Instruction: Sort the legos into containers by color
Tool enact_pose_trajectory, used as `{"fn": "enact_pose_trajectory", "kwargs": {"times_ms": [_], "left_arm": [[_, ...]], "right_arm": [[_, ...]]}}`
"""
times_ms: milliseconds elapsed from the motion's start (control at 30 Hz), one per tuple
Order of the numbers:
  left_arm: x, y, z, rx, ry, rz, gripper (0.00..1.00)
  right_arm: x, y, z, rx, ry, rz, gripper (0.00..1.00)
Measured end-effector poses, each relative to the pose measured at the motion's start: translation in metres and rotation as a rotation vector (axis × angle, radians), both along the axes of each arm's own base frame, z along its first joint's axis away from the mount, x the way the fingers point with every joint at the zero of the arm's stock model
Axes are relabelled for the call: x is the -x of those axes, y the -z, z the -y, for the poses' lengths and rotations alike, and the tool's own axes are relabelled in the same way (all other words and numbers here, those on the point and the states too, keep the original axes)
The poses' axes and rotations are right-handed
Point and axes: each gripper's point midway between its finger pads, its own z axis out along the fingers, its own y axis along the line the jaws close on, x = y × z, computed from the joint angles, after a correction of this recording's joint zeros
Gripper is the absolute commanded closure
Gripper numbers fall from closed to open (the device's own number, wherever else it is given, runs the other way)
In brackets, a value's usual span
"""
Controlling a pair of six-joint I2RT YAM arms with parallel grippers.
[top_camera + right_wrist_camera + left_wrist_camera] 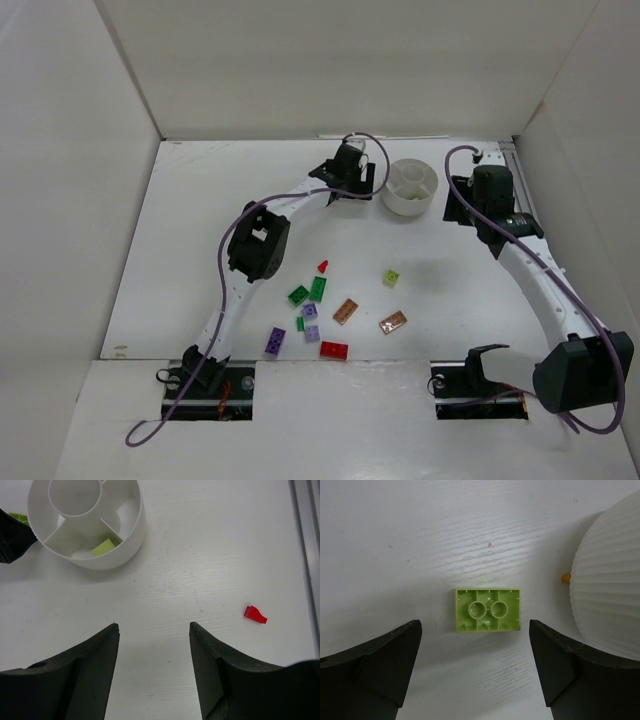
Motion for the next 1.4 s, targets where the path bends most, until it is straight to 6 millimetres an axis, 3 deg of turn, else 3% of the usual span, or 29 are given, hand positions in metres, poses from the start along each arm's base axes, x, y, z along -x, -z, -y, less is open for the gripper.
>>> {"fn": "enact_pose_trajectory", "kwargs": {"times_ms": [133, 400, 567, 733, 867, 1000, 1133, 1267, 1400], "left_arm": [[-0.002, 0.001, -0.001, -0.008, -0.018, -0.001, 0.21], [-0.015, 0.003, 0.004, -0.006, -0.033, 0.018, 0.42], [-0.012, 0.004, 0.004, -0.027, -0.042, 0.019, 0.60], [-0.009, 0.003, 0.004, -0.034, -0.050, 0.023, 0.67], [0.006, -0.003, -0.007, -0.047, -0.060, -0.005, 0.70], [0.027, -0.036, -0.019, -0.023, -0.054, 0.004, 0.69], [0.041, -0.106, -0.018, 0.073, -0.026, 0.095, 0.69], [0.049, -0.171, 0.006, 0.163, 0.011, 0.213, 0.69], [0.067, -0.192, 0.048, 0.200, 0.078, 0.247, 0.68]], "right_arm": [[0.002, -0.006, 0.003, -0.003, 0.006, 0.017, 0.37], [0.007, -0.010, 0.007, -0.004, 0.015, 0.021, 0.37], [0.010, -0.018, 0.007, -0.008, 0.016, 0.044, 0.37], [0.012, -0.019, 0.007, -0.011, 0.016, 0.047, 0.37], [0.021, -0.017, 0.007, -0.016, 0.011, 0.048, 0.37], [0.037, -0.019, 0.009, -0.025, 0.014, 0.075, 0.37], [0.051, -0.029, 0.012, -0.030, 0.019, 0.113, 0.35], [0.059, -0.036, 0.017, -0.026, 0.037, 0.140, 0.35], [0.064, -0.034, 0.020, -0.021, 0.047, 0.133, 0.35]]}}
